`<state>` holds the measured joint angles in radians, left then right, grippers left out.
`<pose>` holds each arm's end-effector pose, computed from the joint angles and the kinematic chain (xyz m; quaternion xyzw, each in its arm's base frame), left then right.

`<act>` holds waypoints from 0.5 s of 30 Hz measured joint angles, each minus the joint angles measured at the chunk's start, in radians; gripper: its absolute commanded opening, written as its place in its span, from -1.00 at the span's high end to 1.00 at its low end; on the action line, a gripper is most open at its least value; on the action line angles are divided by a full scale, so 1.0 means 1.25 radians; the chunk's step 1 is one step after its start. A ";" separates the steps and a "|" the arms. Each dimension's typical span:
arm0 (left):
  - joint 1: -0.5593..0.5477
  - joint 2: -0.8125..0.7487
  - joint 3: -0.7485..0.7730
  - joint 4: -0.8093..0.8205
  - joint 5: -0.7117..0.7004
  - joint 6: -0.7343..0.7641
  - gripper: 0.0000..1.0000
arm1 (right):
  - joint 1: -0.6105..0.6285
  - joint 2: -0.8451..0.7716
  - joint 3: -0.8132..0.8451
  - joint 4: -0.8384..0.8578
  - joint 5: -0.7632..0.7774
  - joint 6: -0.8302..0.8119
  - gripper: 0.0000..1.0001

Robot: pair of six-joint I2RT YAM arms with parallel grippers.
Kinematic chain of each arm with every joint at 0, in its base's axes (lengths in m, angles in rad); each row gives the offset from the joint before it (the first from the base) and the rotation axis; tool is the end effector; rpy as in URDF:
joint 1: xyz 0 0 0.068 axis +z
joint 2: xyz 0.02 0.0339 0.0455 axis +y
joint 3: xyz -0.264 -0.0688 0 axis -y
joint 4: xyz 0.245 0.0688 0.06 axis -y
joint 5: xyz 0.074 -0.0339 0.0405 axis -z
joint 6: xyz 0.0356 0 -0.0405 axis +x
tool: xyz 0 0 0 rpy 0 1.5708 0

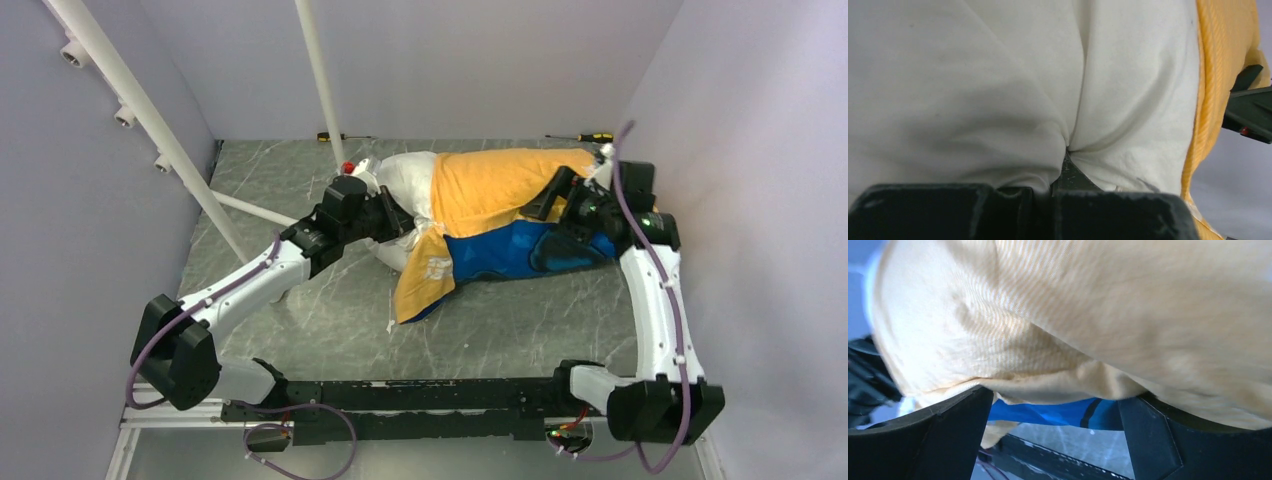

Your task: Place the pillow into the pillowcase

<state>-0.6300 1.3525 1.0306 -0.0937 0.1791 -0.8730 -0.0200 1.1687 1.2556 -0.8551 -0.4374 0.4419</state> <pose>0.2500 -0.1901 0.3066 -0.0527 0.8342 -0.4260 0.3462 0.2322 0.0104 0.3637 0.1232 0.8942 0.2751 0.3310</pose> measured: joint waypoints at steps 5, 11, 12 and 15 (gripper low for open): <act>-0.006 0.016 0.009 -0.007 0.012 0.006 1.00 | -0.151 -0.109 -0.076 0.039 -0.097 0.065 -0.85; -0.011 0.021 0.019 -0.036 0.023 0.018 1.00 | -0.163 -0.161 -0.089 0.048 -0.098 0.111 -0.55; -0.011 0.021 0.019 -0.037 0.024 0.018 1.00 | -0.168 -0.162 -0.089 0.052 -0.098 0.118 -0.36; -0.011 0.021 0.019 -0.037 0.024 0.018 1.00 | -0.184 -0.164 -0.119 0.111 -0.108 0.155 0.49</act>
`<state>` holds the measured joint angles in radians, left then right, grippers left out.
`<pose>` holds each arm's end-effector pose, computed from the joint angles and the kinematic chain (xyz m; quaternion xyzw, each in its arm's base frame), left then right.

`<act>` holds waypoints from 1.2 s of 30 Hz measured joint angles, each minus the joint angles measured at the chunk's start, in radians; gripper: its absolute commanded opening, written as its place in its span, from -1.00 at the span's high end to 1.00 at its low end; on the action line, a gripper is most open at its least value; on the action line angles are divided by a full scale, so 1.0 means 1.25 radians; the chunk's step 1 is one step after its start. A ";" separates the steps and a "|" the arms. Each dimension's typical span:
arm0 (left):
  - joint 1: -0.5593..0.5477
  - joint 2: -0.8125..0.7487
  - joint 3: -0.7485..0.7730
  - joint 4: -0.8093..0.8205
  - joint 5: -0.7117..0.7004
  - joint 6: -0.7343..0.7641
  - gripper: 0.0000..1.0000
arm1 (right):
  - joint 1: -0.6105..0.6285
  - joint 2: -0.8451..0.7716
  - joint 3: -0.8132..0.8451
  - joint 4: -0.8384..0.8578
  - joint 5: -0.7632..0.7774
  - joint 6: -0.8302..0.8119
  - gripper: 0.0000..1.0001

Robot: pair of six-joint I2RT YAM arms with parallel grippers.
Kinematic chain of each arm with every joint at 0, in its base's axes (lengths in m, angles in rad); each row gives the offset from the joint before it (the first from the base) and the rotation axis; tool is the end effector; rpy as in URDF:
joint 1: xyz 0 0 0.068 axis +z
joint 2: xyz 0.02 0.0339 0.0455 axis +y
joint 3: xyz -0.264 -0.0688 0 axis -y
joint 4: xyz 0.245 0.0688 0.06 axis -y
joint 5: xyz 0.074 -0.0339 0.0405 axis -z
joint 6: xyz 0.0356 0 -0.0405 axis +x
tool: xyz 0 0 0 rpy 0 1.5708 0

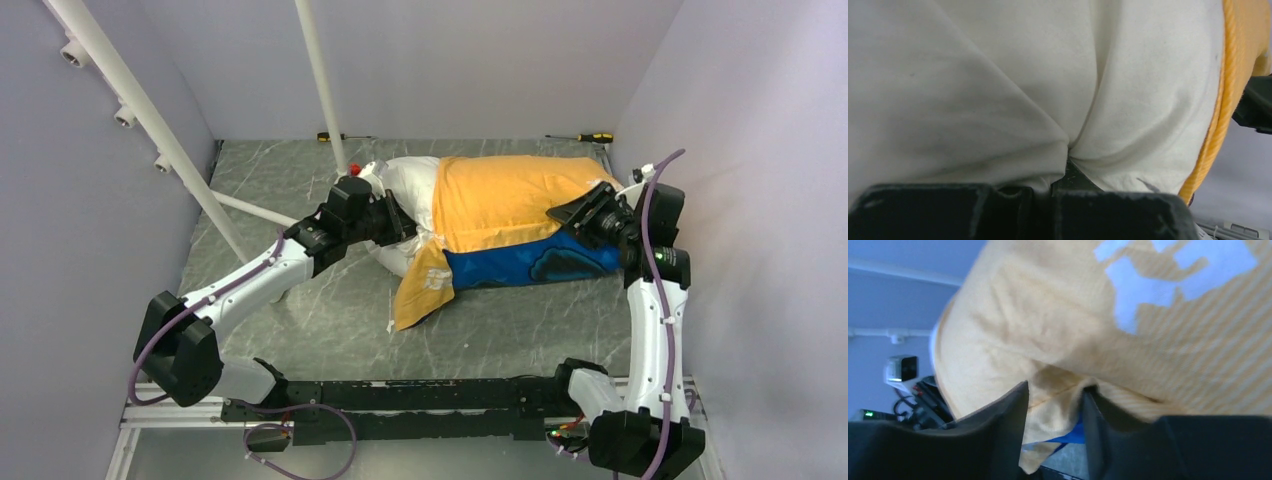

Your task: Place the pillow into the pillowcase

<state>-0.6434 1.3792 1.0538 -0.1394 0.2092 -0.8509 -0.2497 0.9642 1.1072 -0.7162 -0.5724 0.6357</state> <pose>0.2502 -0.1969 0.3024 -0.0331 0.8474 -0.4202 0.3228 0.1896 -0.0285 0.3683 0.2389 0.8191 0.3313 0.4028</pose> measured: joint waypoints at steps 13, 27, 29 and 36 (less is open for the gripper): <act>0.003 0.000 -0.001 0.036 0.013 0.020 1.00 | 0.054 0.078 -0.027 0.139 -0.057 0.115 1.00; -0.054 -0.031 0.002 0.012 -0.182 0.152 1.00 | 0.592 0.341 0.273 0.240 0.090 0.169 1.00; -0.056 -0.034 0.006 -0.007 -0.208 0.162 1.00 | 0.634 0.346 0.291 0.249 0.116 0.181 1.00; -0.062 -0.048 0.038 -0.066 -0.228 0.185 1.00 | 0.665 0.346 0.293 0.218 0.179 0.146 1.00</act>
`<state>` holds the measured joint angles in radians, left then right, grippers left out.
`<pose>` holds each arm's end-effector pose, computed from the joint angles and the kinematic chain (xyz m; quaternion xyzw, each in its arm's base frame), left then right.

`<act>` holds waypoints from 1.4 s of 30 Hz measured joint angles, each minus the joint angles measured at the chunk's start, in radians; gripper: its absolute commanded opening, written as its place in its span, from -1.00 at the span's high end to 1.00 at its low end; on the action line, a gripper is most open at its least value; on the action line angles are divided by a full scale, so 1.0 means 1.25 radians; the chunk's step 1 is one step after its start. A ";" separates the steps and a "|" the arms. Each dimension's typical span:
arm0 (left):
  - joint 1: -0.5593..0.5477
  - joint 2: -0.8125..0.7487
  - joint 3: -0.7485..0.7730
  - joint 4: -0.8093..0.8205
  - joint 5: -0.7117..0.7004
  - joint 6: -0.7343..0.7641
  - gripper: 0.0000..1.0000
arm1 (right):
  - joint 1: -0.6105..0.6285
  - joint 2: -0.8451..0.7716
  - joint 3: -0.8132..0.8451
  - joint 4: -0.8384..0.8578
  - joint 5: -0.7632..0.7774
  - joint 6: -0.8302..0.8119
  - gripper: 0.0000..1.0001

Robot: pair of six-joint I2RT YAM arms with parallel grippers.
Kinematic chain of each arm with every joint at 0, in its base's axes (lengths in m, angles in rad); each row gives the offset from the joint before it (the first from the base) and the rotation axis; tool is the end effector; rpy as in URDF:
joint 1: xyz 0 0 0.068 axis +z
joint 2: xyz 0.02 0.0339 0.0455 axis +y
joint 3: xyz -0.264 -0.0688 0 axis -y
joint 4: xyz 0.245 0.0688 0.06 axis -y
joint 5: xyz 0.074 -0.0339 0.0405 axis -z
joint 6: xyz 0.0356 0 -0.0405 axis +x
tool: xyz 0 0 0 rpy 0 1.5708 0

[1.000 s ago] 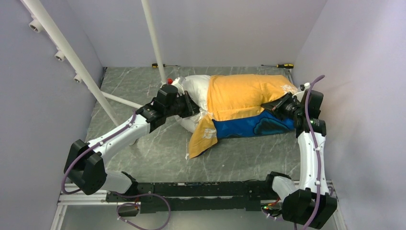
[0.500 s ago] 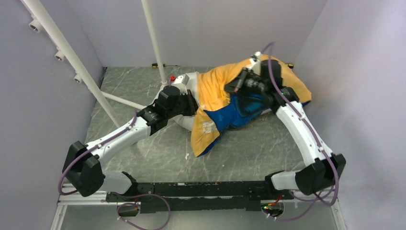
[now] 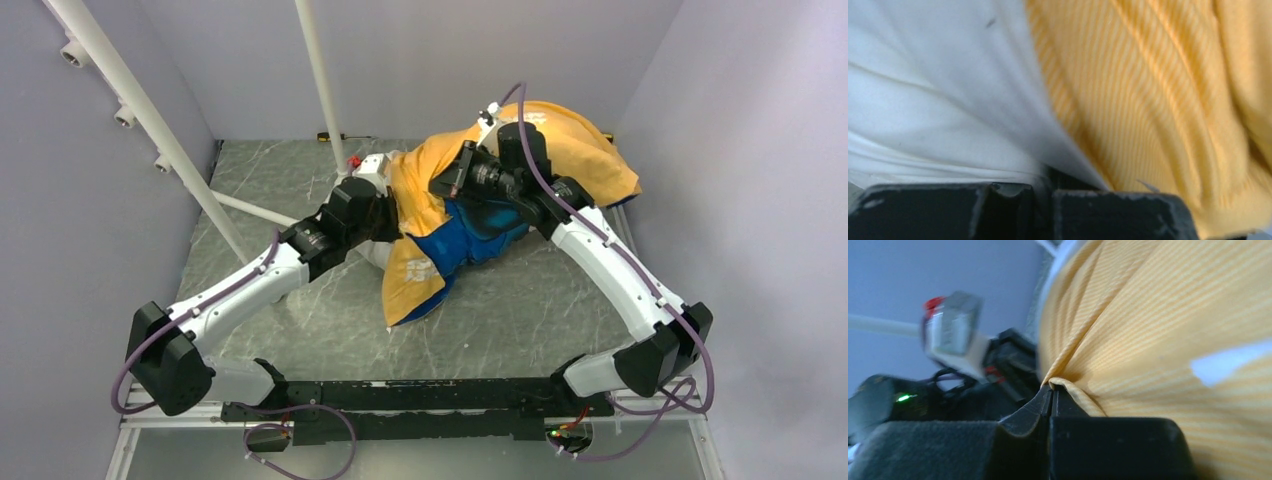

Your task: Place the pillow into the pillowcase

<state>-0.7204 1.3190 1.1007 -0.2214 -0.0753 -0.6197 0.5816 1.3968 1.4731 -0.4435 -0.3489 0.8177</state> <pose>0.2314 -0.1995 0.3281 0.0223 0.8436 -0.3076 0.4395 0.2559 0.1828 0.4134 -0.0020 0.8177 0.4685 0.3344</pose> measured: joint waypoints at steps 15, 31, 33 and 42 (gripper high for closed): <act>-0.079 -0.073 0.172 0.010 0.075 -0.058 1.00 | -0.194 0.138 0.233 -0.173 -0.027 -0.136 0.84; 0.185 -0.042 0.081 -0.022 0.062 -0.238 1.00 | -0.197 0.495 0.573 -0.175 -0.120 -0.244 -0.99; 0.202 -0.045 0.067 -0.043 0.059 -0.244 1.00 | -0.197 0.438 0.524 -0.189 -0.077 -0.277 -0.99; 0.293 -0.001 0.088 -0.082 0.073 -0.247 1.00 | -0.385 0.101 0.292 -0.219 0.032 -0.334 -0.98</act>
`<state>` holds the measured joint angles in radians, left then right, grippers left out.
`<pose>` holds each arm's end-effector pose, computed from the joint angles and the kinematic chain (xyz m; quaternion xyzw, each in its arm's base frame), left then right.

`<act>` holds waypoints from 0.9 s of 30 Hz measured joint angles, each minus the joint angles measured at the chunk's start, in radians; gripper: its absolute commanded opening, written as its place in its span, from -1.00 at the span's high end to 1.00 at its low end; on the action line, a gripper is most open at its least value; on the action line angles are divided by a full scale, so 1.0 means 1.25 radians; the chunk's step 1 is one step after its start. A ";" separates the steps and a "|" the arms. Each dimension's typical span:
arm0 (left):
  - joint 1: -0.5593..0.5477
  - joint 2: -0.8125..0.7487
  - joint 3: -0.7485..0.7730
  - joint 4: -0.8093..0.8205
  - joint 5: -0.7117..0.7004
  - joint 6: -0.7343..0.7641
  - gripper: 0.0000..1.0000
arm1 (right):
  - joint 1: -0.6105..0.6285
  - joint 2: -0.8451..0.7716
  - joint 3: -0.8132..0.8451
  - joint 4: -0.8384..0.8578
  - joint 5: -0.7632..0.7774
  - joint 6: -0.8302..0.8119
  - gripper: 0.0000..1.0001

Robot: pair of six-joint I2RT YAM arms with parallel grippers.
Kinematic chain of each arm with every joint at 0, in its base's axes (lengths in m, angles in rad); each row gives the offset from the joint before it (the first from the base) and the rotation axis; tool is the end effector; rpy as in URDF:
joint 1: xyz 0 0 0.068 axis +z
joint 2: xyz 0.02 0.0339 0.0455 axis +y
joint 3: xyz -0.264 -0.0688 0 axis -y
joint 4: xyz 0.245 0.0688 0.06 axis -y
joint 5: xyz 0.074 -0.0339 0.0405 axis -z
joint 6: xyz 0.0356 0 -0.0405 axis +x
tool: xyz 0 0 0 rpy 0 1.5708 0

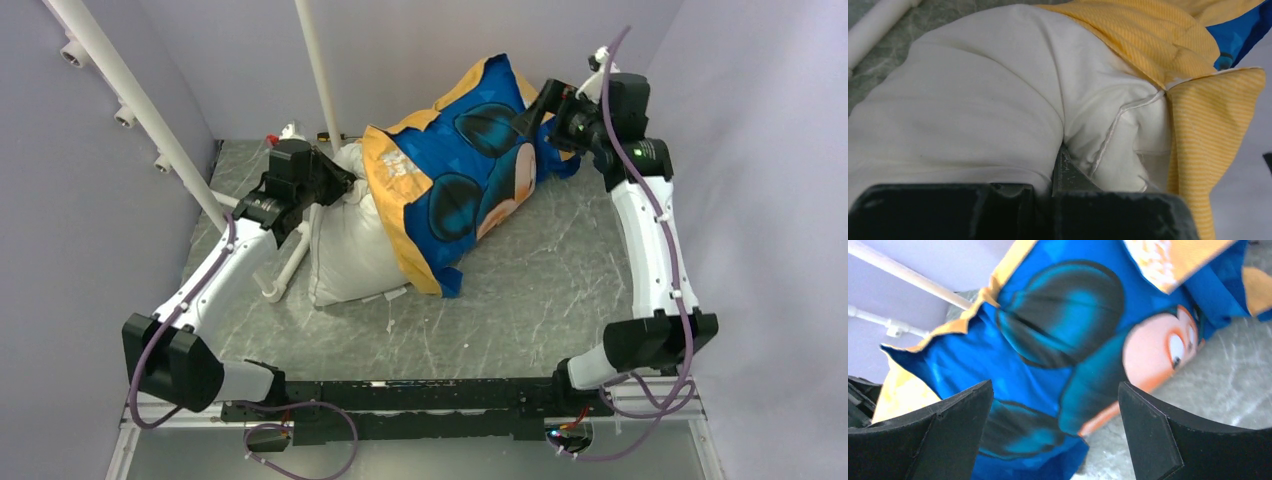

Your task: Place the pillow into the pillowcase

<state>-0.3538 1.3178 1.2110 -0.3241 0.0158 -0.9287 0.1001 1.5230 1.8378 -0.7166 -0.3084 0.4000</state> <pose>0.2845 -0.1057 0.3569 -0.2346 0.8086 -0.3281 0.4284 0.3184 0.0428 0.4679 0.0393 0.8275 0.2590 0.4966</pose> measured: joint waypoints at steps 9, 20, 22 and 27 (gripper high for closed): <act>0.084 0.093 0.080 -0.050 0.092 0.008 1.00 | -0.114 -0.080 -0.508 0.150 -0.156 0.071 -0.82; 0.165 0.216 0.100 -0.031 0.241 0.009 1.00 | -0.079 0.021 -0.831 0.480 -0.361 0.258 -0.92; 0.161 0.210 0.089 -0.019 0.251 0.008 1.00 | -0.053 0.054 -0.827 0.582 -0.382 0.299 -0.93; 0.132 0.196 0.054 0.012 0.267 0.007 1.00 | 0.008 0.159 -0.750 0.724 -0.393 0.363 -0.07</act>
<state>-0.1886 1.5623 1.2785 -0.3092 0.3492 -0.9203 0.1097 1.7222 0.8997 0.1890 -0.7998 0.8532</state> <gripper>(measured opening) 0.101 0.905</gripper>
